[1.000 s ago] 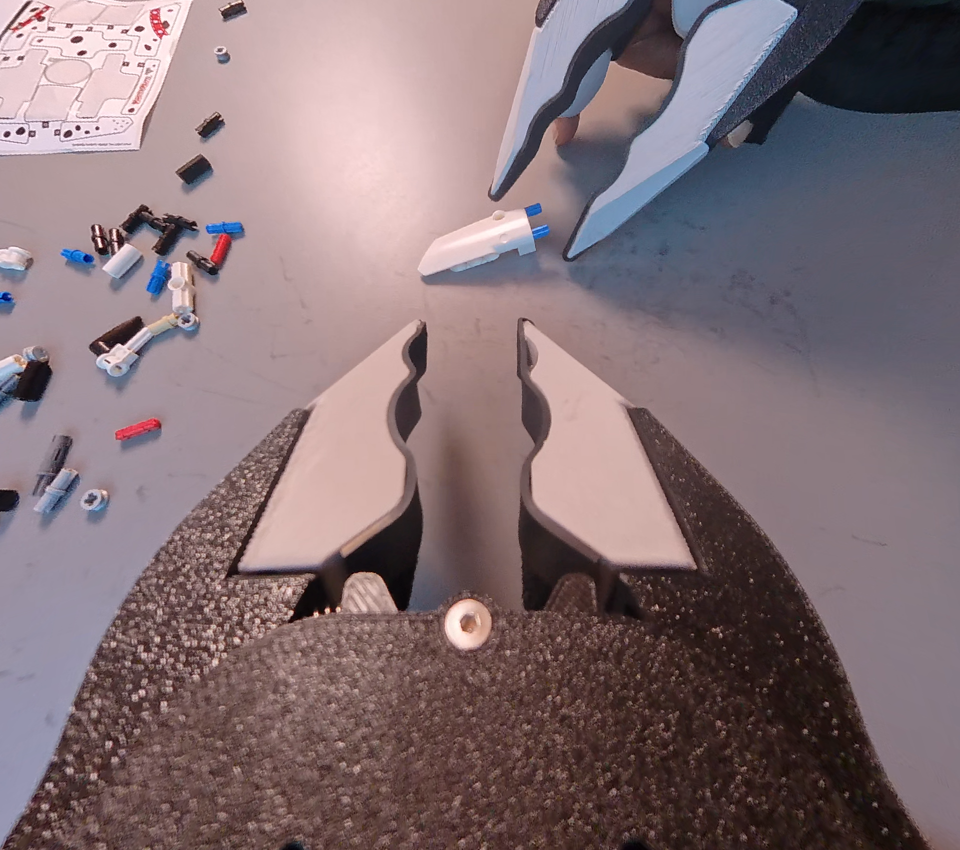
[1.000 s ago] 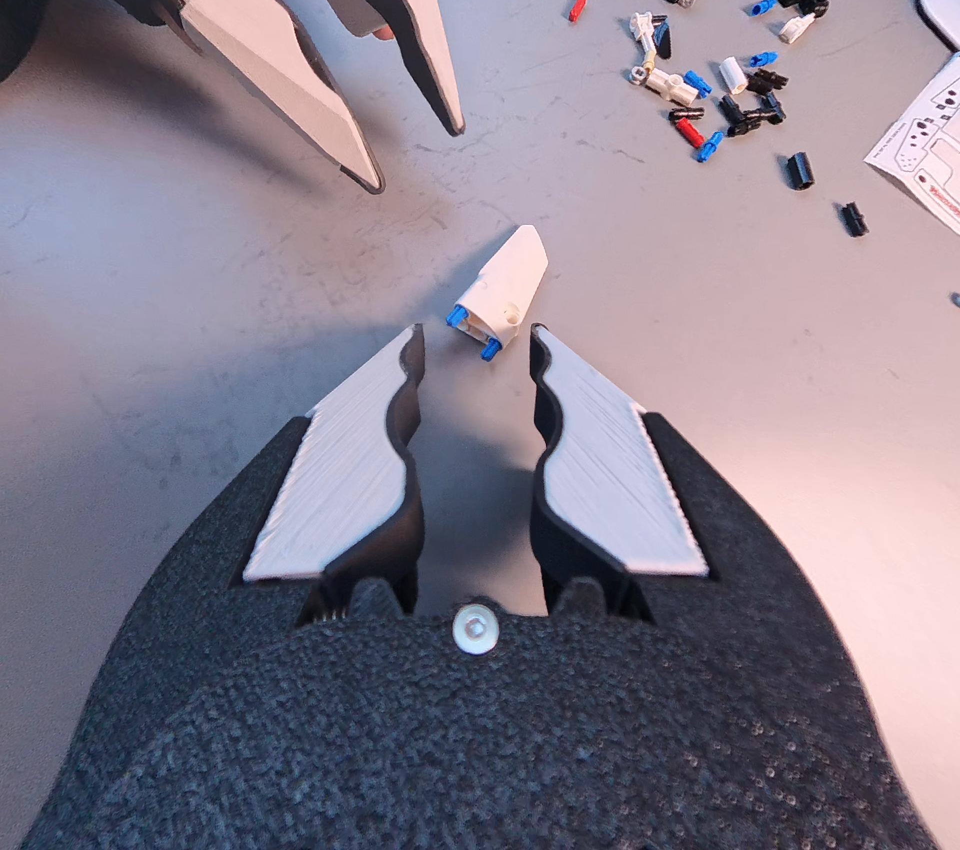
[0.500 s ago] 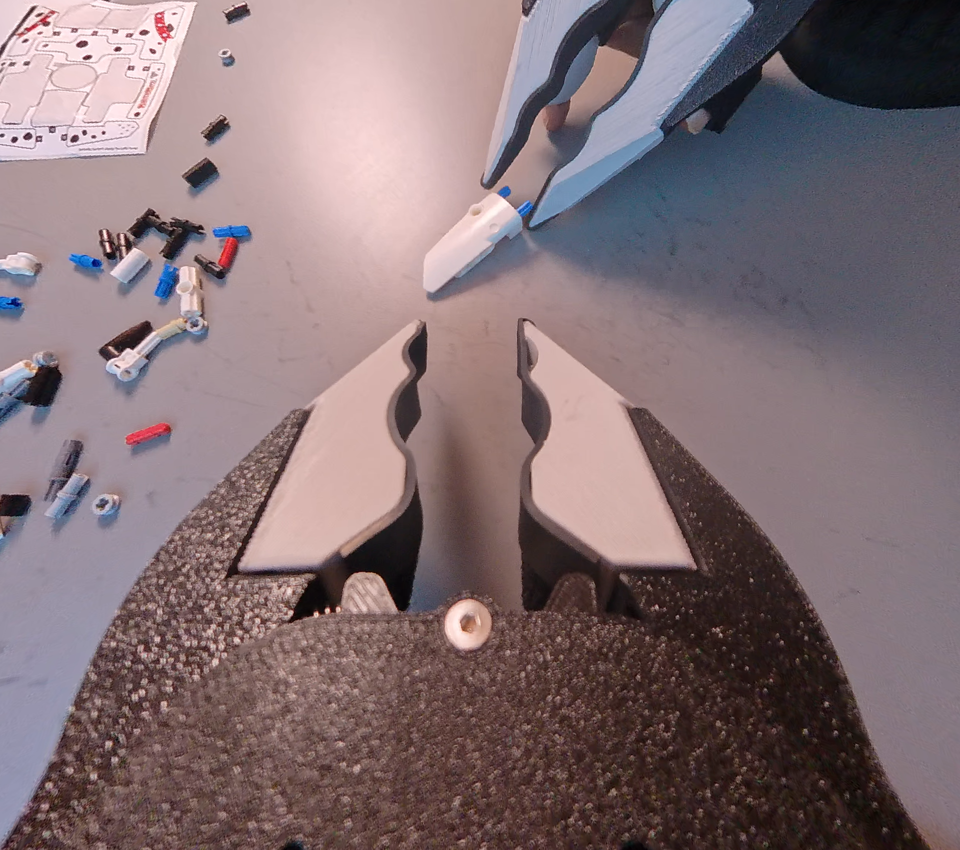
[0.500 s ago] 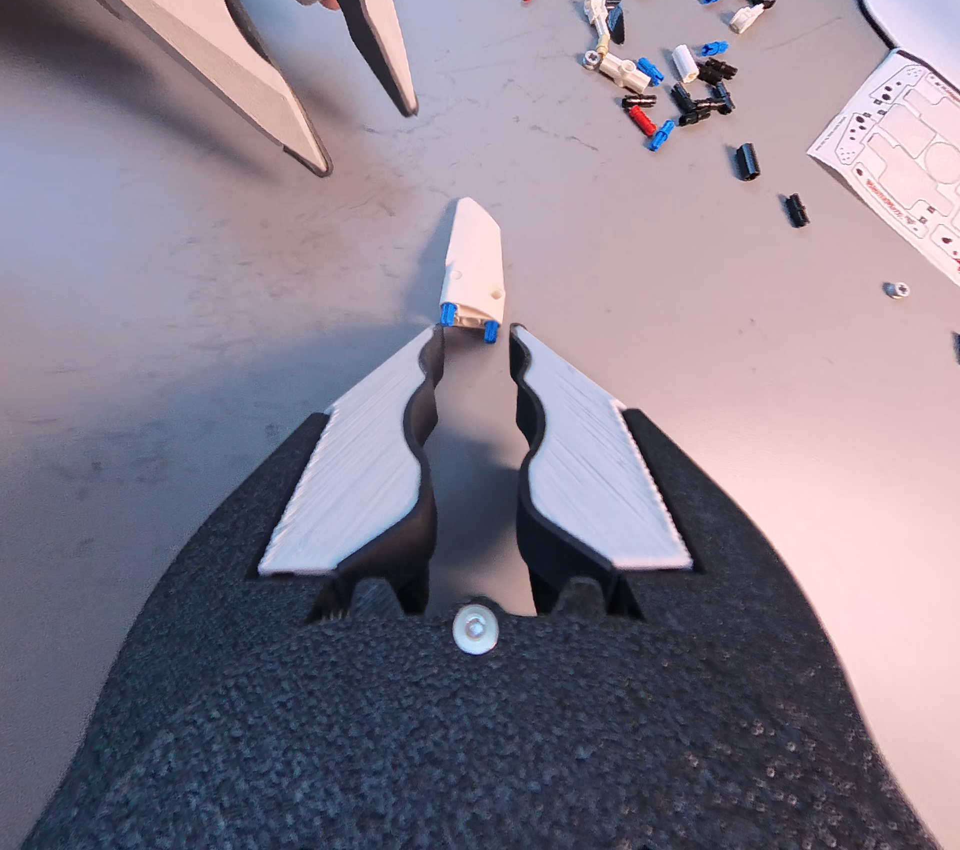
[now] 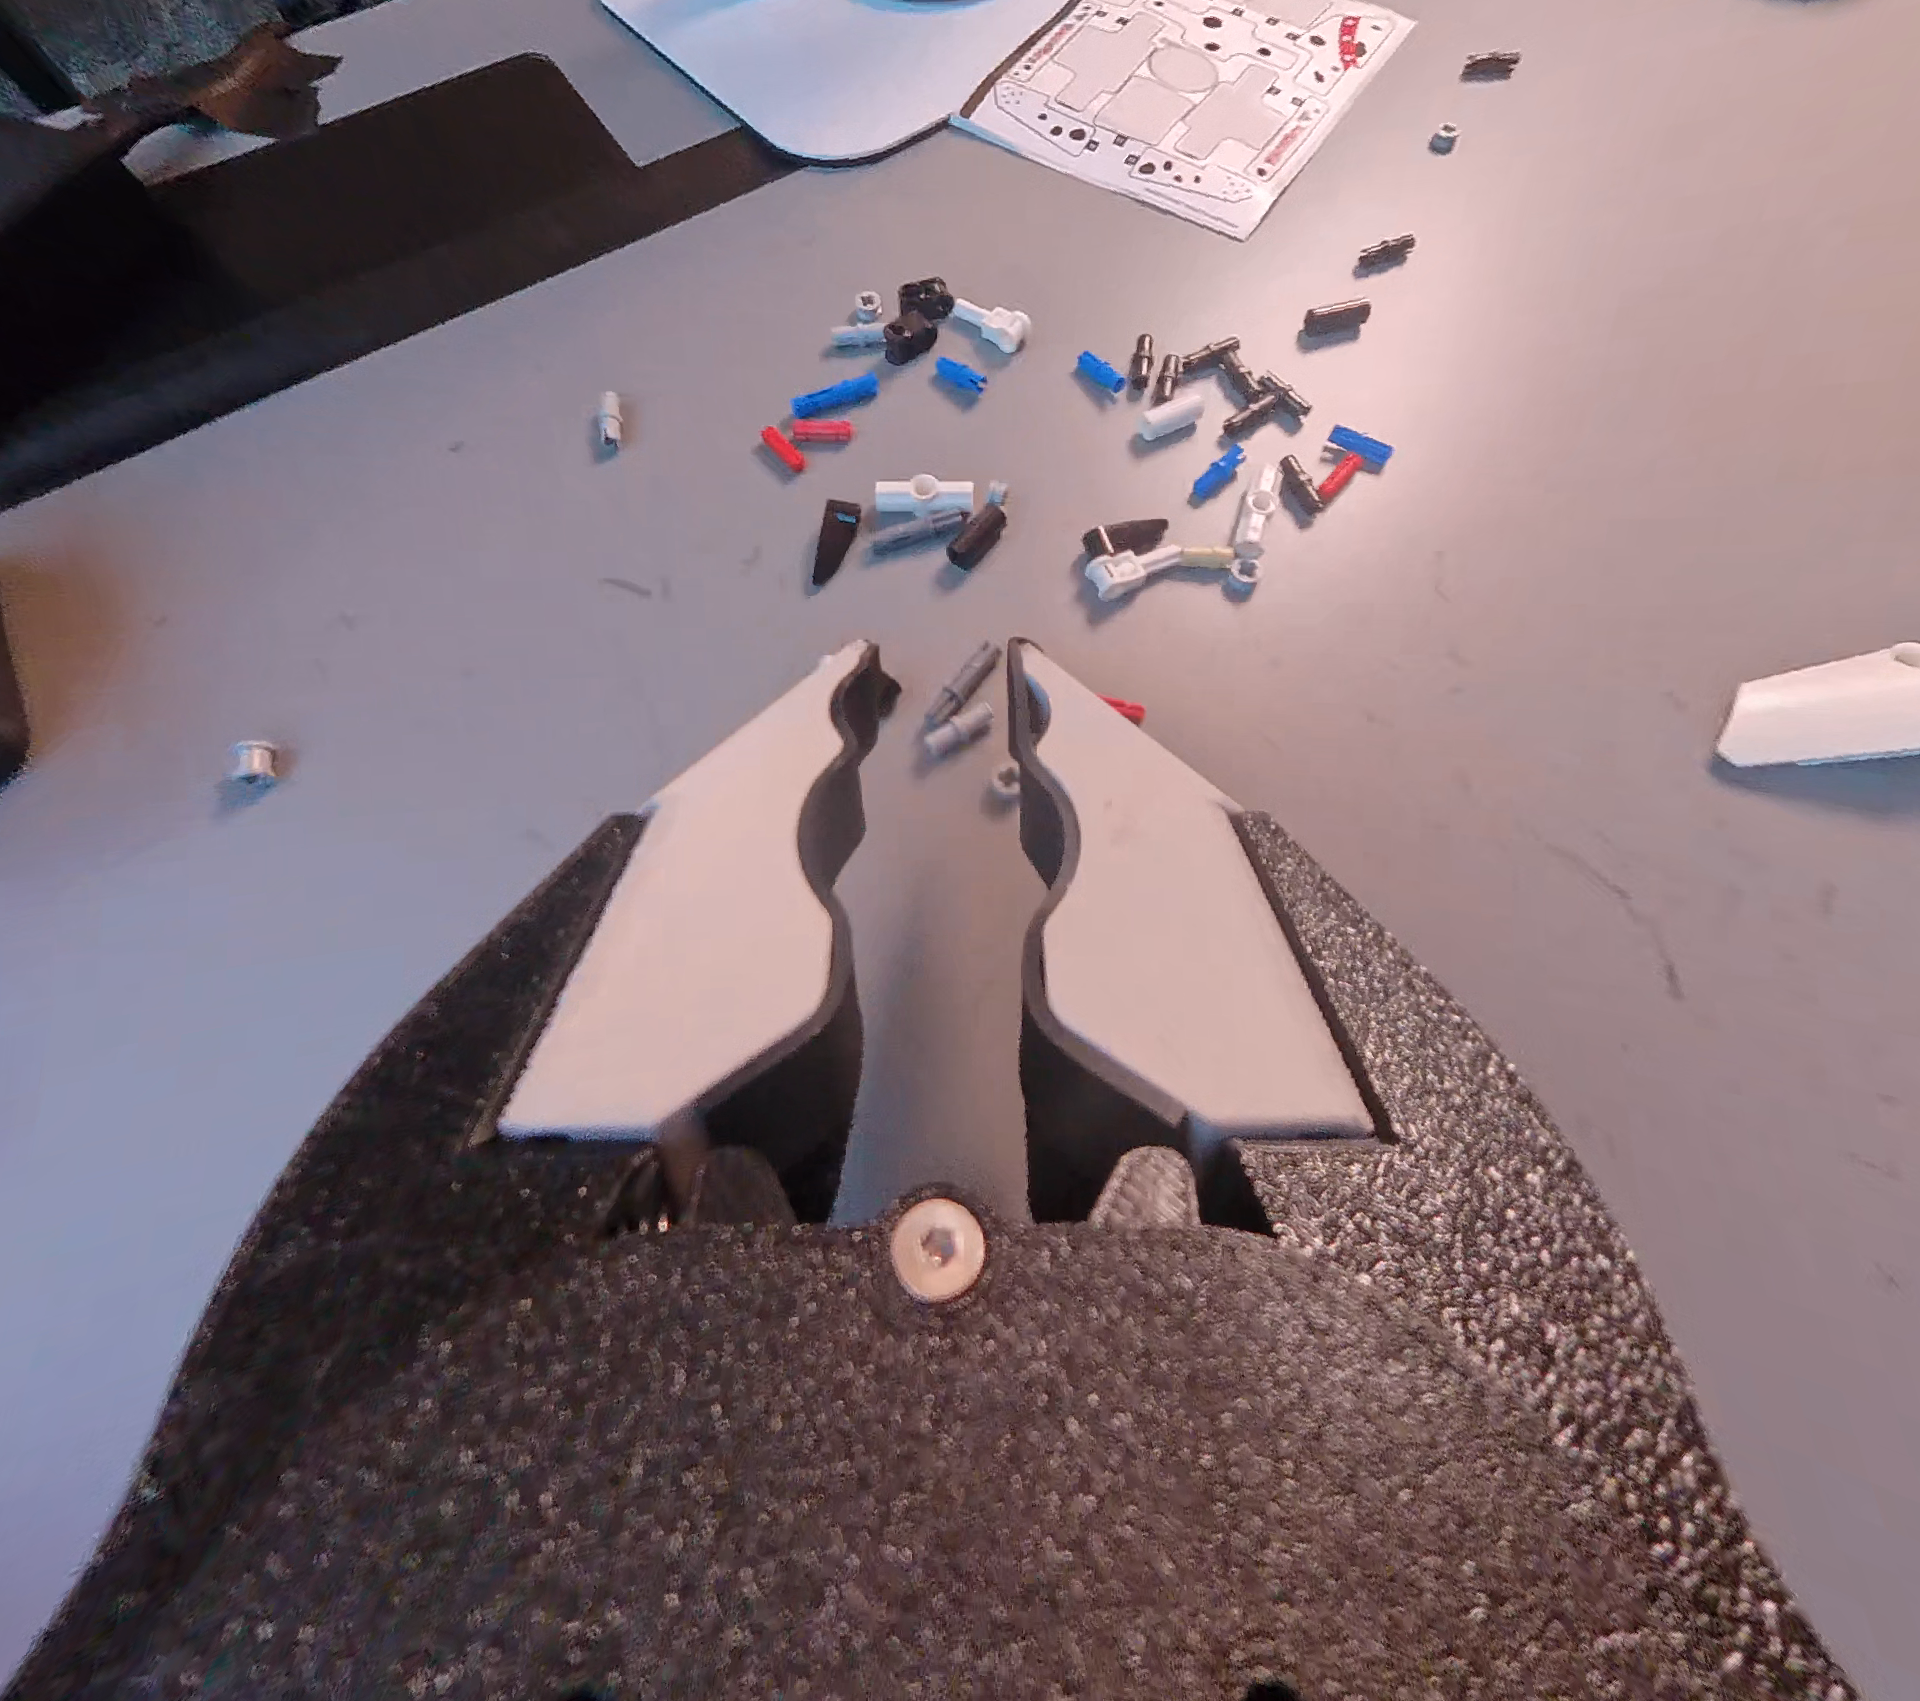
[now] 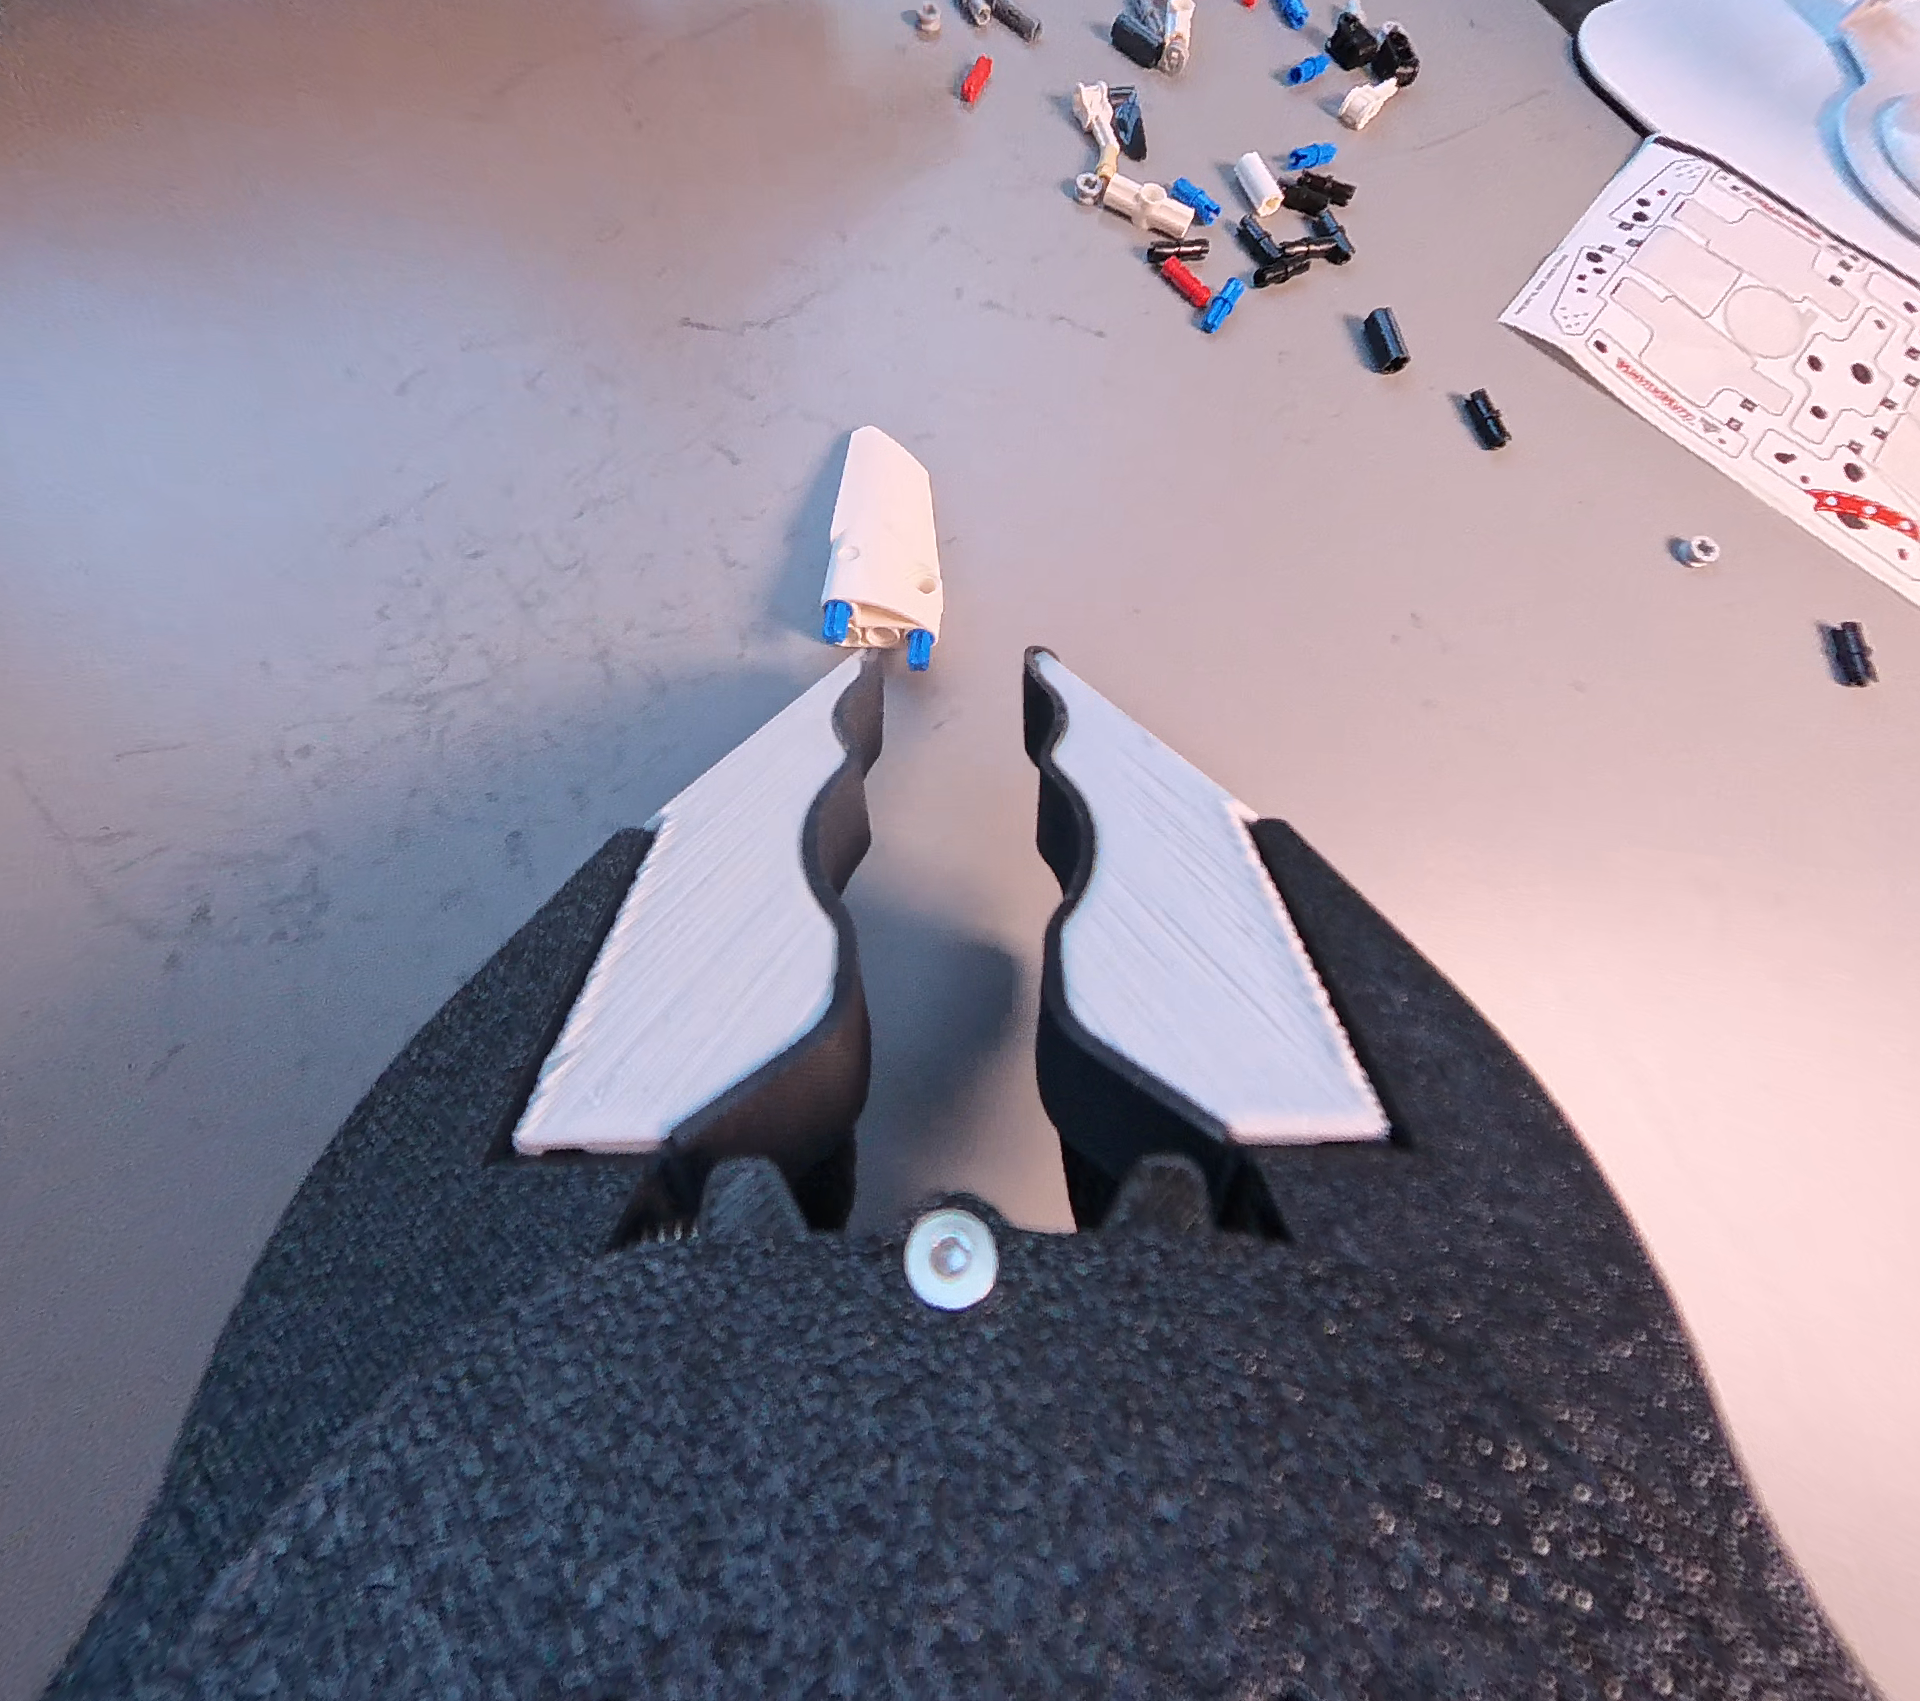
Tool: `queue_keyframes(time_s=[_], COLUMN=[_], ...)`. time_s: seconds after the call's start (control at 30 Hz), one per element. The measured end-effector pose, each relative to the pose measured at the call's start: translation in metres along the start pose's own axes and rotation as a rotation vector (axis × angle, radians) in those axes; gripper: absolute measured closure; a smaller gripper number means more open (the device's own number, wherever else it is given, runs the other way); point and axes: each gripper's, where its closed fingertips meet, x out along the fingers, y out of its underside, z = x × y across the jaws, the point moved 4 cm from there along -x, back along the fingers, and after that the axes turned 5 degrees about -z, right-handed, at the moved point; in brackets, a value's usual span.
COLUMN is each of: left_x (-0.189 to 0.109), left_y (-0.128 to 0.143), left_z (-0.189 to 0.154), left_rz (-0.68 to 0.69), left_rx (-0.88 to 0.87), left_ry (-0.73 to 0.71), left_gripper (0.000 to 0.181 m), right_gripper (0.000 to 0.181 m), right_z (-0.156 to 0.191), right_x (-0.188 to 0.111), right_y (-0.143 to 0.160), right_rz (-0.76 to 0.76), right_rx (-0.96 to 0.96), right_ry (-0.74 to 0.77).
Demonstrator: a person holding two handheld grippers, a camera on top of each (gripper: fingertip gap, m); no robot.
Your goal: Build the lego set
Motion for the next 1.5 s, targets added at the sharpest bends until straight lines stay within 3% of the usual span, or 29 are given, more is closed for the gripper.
queue_keyframes(time_s=[0.2,0.37,0.63,0.83,1.5], left_x=[0.026,0.047,0.075,0.097,0.107], left_y=[-0.009,-0.022,-0.04,-0.038,-0.036], left_z=[0.022,0.026,-0.022,-0.042,-0.045], left_rz=[0.035,0.021,0.056,0.143,0.287], left_rx=[0.048,0.063,0.258,0.284,0.251], left_ry=[-0.07,-0.028,0.188,0.275,0.45], left_gripper=[0.164,0.166,0.167,0.167,0.172], right_gripper=[0.155,0.155,0.155,0.155,0.155], right_z=[-0.005,-0.012,-0.019,-0.02,-0.02], right_x=[-0.006,-0.011,-0.013,-0.013,-0.012], right_y=[-0.004,-0.006,-0.003,0.001,0.005], right_rz=[-0.045,-0.073,-0.078,-0.064,-0.041], right_rx=[-0.033,-0.017,-0.006,-0.008,-0.014], right_ry=[0.034,0.051,0.057,0.051,0.039])
